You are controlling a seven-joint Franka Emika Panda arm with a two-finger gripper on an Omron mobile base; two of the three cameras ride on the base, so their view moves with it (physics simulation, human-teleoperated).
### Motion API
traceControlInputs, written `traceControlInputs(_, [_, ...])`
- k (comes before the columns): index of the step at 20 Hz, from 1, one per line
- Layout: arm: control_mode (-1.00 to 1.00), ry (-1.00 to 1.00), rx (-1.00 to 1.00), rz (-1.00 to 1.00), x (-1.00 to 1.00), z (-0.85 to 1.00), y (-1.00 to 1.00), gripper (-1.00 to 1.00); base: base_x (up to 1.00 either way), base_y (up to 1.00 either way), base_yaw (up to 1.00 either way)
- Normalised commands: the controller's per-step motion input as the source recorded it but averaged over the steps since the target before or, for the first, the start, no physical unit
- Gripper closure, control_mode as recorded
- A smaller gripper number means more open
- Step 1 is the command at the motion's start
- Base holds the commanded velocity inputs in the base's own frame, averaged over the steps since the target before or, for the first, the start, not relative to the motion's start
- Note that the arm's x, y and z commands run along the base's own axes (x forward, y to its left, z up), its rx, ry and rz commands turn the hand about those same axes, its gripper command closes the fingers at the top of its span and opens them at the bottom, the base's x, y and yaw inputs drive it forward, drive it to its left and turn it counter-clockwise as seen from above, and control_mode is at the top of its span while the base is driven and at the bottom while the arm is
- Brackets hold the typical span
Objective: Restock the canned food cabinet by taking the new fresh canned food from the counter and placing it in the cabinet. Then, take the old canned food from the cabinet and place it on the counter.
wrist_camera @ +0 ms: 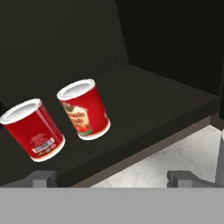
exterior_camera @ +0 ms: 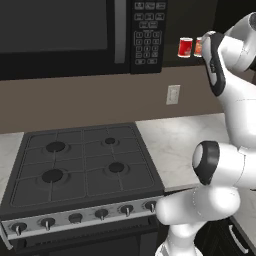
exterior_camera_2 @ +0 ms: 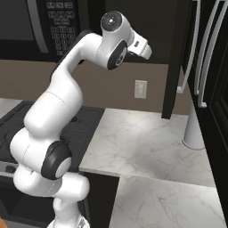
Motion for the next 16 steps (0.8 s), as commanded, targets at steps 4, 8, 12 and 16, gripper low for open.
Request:
traceControlInputs(4, [-1.00, 0.00, -0.08, 0.02, 0.31, -0.18, 0.00, -1.00, 0.00, 0.00, 0.00])
traceControlInputs(8, [-1.00, 0.00, -0.05, 0.01, 0.41, -0.19, 0.00, -1.00, 0.00, 0.00, 0.00])
traceControlInputs(12, [-1.00, 0.00, 0.00, 0.03, 0.39, -0.07, -0.01, -1.00, 0.00, 0.00, 0.00])
traceControlInputs(16, [-1.00, 0.00, 0.00, 0.04, 0.32, -0.01, -0.04, -1.00, 0.00, 0.00, 0.00])
